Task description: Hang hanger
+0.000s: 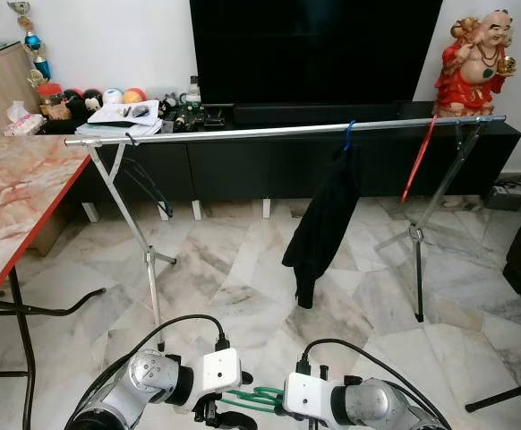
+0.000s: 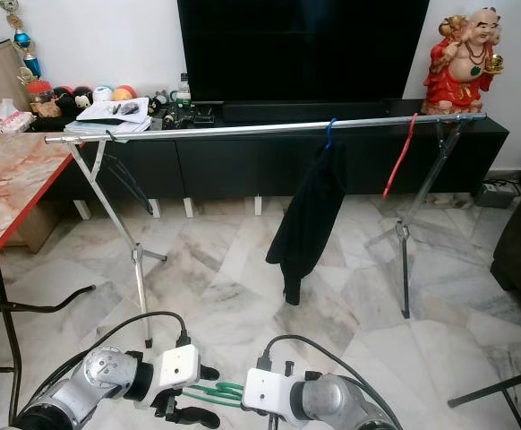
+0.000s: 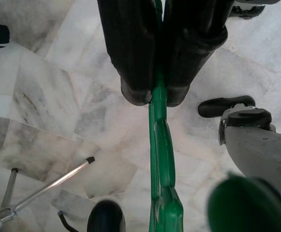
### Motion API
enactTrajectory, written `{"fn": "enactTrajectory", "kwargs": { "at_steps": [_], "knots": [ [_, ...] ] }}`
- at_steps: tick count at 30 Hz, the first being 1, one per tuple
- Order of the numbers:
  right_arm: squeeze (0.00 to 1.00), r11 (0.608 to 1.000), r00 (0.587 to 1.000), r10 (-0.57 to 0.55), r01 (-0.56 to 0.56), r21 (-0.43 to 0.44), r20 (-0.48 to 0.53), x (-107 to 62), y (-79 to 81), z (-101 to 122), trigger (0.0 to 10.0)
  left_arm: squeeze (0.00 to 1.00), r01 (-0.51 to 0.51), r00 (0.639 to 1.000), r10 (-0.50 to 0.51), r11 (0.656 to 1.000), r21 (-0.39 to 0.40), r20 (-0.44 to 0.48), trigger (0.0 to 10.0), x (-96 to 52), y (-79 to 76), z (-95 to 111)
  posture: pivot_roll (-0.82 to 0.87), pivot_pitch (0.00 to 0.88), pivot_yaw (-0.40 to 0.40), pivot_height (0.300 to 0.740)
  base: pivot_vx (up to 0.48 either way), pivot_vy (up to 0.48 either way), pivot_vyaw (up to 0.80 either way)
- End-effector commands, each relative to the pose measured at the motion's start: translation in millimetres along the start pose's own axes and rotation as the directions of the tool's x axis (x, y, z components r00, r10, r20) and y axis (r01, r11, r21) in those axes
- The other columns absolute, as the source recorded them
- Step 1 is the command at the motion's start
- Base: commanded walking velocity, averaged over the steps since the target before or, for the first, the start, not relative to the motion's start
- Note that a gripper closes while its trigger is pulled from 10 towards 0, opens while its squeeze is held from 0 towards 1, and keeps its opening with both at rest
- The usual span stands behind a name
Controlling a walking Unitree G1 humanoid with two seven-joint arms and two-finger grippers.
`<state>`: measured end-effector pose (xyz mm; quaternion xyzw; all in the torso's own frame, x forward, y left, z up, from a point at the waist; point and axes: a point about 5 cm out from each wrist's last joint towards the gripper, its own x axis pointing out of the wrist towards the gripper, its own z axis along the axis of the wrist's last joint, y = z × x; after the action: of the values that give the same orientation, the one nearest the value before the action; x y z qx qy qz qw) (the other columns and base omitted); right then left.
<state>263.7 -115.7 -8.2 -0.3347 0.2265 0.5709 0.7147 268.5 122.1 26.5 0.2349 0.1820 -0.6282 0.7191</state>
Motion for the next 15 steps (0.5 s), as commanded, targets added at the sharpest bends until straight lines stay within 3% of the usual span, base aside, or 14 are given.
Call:
{"fn": "enactTrajectory", "kwargs": {
  "at_steps": [1, 7, 8, 9, 10, 11, 12, 15],
  "knots": [
    [0.0, 1.0, 1.0, -0.008, 0.008, -0.025, 0.027, -0.5, -7.5, 8.2, 10.0, 0.0, 0.006, 1.0, -0.005, 1.0, 0.018, -0.012, 10.0, -0.8, 2.2, 1.0, 0.13, 0.001, 0.018, 0.74, 0.0, 0.0, 0.0],
    [0.0, 1.0, 0.999, -0.013, 0.014, -0.024, 0.037, -0.6, -10.5, 11.3, 10.0, 0.0, 0.015, 0.999, -0.015, 1.0, 0.027, -0.037, 10.0, 1.5, 1.0, -1.9, 0.13, 0.001, 0.018, 0.74, 0.0, 0.0, 0.0],
    [0.0, 1.0, 0.999, -0.013, 0.014, -0.025, 0.039, -0.5, -10.7, 11.7, 10.0, 0.0, 0.014, 0.999, -0.013, 1.0, 0.023, -0.037, 8.9, 1.9, 0.7, -2.4, 0.12, 0.0, 0.02, 0.74, 0.0, 0.0, 0.0],
    [0.0, 1.0, 0.999, -0.013, 0.014, -0.025, 0.04, -0.4, -10.7, 12.0, 10.0, 0.0, 0.013, 0.999, -0.012, 1.0, 0.02, -0.038, 6.3, 2.5, 0.3, -3.0, 0.12, 0.0, 0.02, 0.74, 0.0, 0.0, 0.0],
    [0.0, 1.0, 0.999, -0.013, 0.014, -0.024, 0.042, -0.4, -10.9, 12.3, 10.0, 0.0, 0.011, 0.999, -0.01, 1.0, 0.019, -0.039, 2.0, 3.0, 0.1, -3.2, 0.12, 0.0, 0.02, 0.74, 0.0, 0.0, 0.0],
    [0.0, 1.0, 0.999, -0.014, 0.015, -0.023, 0.043, -0.4, -11.1, 12.4, 10.0, 0.0, 0.01, 0.999, -0.01, 1.0, 0.018, -0.039, 2.0, 3.3, 0.0, -3.4, 0.12, 0.0, 0.02, 0.74, 0.0, 0.0, 0.0],
    [0.0, 1.0, 0.999, -0.014, 0.015, -0.023, 0.045, -0.5, -11.5, 12.8, 10.0, 0.0, 0.009, 0.999, -0.008, 1.0, 0.016, -0.037, 0.0, 3.8, 0.0, -3.1, 0.12, 0.0, 0.02, 0.74, 0.0, 0.0, 0.0],
    [0.0, 1.0, 0.999, -0.015, 0.016, -0.022, 0.049, -0.7, -12.5, 13.8, 10.0, 0.0, 0.007, 0.999, -0.007, 1.0, 0.013, -0.034, 0.0, 4.9, -0.1, -2.5, 0.11, 0.0, 0.022, 0.74, 0.0, 0.0, 0.0]
  ]
}}
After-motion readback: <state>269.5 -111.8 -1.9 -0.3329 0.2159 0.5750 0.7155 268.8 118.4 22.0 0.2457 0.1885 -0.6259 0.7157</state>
